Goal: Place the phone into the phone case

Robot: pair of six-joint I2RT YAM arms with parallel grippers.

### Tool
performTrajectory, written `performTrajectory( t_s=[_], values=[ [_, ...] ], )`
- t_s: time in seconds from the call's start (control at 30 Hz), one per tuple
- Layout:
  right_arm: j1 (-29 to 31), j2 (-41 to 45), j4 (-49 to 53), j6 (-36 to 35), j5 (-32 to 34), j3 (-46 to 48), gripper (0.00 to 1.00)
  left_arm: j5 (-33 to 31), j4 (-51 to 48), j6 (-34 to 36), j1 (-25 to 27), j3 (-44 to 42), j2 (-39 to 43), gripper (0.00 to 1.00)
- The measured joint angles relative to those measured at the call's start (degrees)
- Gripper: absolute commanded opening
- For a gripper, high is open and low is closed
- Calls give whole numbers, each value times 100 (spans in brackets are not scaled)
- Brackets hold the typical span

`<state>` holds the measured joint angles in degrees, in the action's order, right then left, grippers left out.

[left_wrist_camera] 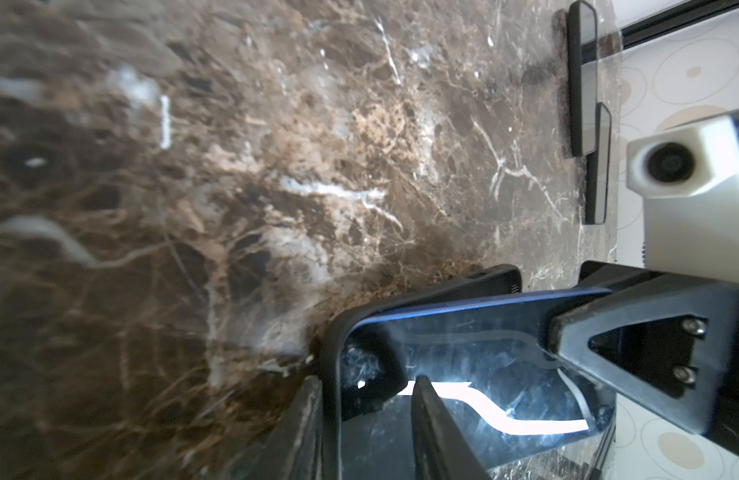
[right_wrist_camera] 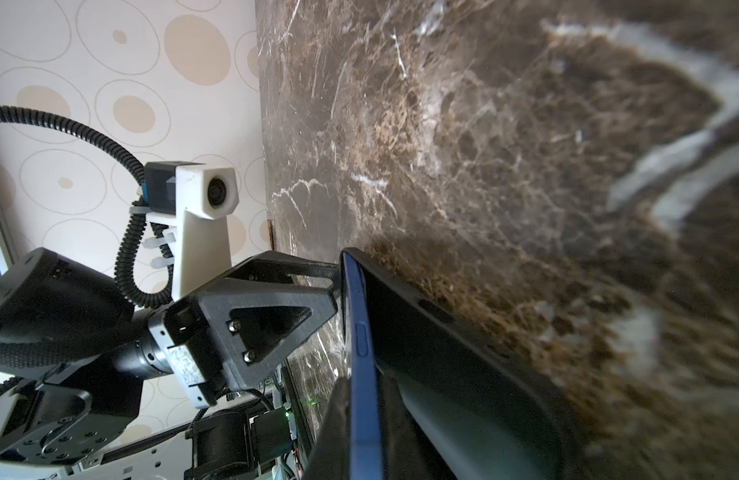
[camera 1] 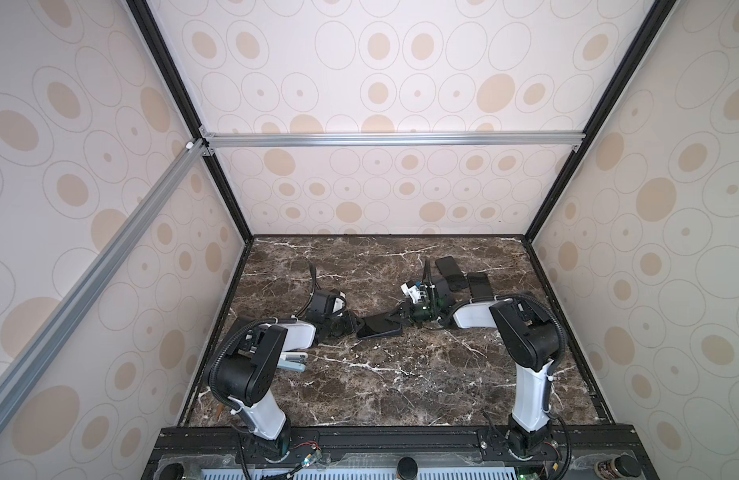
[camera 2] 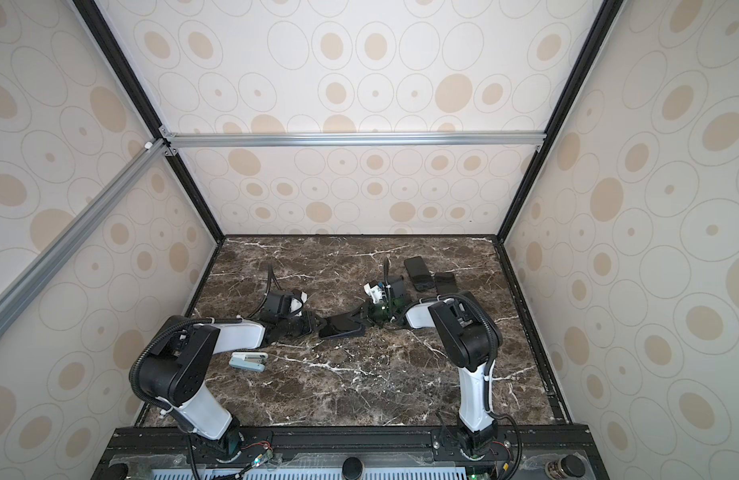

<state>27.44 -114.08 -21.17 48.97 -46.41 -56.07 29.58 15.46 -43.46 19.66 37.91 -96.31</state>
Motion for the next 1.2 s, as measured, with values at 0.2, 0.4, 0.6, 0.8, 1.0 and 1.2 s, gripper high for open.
performTrajectory(
  t_s=[0.2, 0.4, 0.6, 0.8, 1.0, 1.2],
  values=[
    [2, -31, -507, 337, 7, 240, 1, -72, 431, -179, 42, -223, -4, 36],
    [39, 24, 11, 197, 289, 146, 24, -361, 625, -214, 144, -367, 33, 35],
    [125, 221, 1650, -391, 927, -323, 38, -640, 627, -197, 247, -396, 76, 34],
    [160, 310, 3300, -935, 1469, -988, 45, -758, 590, -175, 297, -409, 120, 34],
    [184, 356, 4371, -1314, 1878, -1360, 47, -763, 516, -131, 302, -407, 151, 33],
    [186, 544, 4962, -1561, 2076, -1451, 54, -669, 428, -2, 299, -365, 146, 32]
  ],
)
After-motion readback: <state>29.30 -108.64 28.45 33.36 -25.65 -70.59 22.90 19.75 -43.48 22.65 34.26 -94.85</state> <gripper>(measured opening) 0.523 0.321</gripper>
